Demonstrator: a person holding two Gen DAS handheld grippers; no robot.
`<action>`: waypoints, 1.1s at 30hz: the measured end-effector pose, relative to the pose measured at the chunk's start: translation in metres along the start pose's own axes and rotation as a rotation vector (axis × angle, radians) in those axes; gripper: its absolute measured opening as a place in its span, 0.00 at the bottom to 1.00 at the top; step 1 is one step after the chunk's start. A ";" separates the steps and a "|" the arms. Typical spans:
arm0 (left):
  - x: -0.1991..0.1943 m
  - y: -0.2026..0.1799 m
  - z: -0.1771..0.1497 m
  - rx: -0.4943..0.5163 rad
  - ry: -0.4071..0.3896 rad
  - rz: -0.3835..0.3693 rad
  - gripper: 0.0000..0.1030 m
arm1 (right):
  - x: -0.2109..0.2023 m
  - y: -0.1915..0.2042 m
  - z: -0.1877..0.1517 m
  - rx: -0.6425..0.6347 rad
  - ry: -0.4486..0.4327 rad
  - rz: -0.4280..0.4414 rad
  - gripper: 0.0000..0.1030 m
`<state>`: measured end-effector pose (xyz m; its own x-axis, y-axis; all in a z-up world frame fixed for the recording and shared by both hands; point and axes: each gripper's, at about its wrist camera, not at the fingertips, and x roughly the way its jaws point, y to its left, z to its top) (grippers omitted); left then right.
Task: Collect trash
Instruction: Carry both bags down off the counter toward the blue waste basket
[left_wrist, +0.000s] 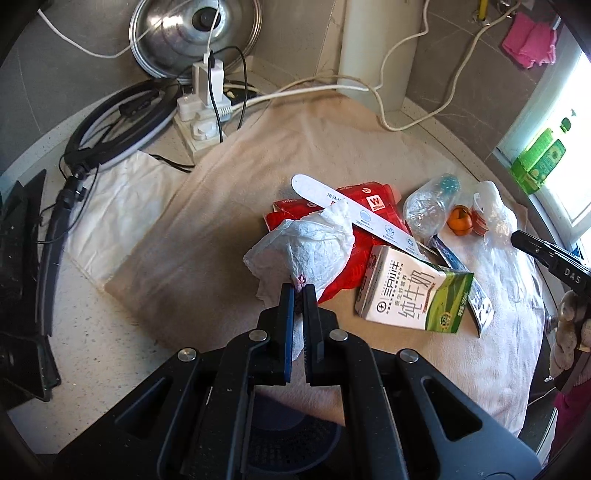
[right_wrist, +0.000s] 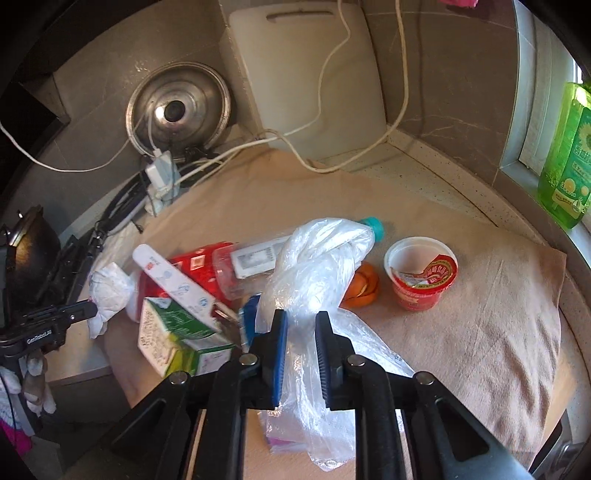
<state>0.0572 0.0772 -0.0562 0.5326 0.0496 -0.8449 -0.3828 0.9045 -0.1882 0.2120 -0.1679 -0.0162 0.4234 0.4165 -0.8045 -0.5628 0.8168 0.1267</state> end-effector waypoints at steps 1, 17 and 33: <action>-0.003 0.001 -0.001 0.003 -0.004 -0.003 0.02 | -0.005 0.005 -0.003 -0.002 -0.007 0.004 0.13; -0.045 0.028 -0.048 0.092 0.010 -0.098 0.02 | -0.067 0.089 -0.076 0.111 -0.041 0.081 0.13; -0.036 0.045 -0.131 0.174 0.128 -0.172 0.02 | -0.072 0.173 -0.169 0.163 0.046 0.107 0.13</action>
<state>-0.0785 0.0606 -0.0998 0.4751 -0.1552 -0.8661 -0.1530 0.9548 -0.2550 -0.0361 -0.1247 -0.0344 0.3320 0.4889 -0.8067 -0.4789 0.8242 0.3024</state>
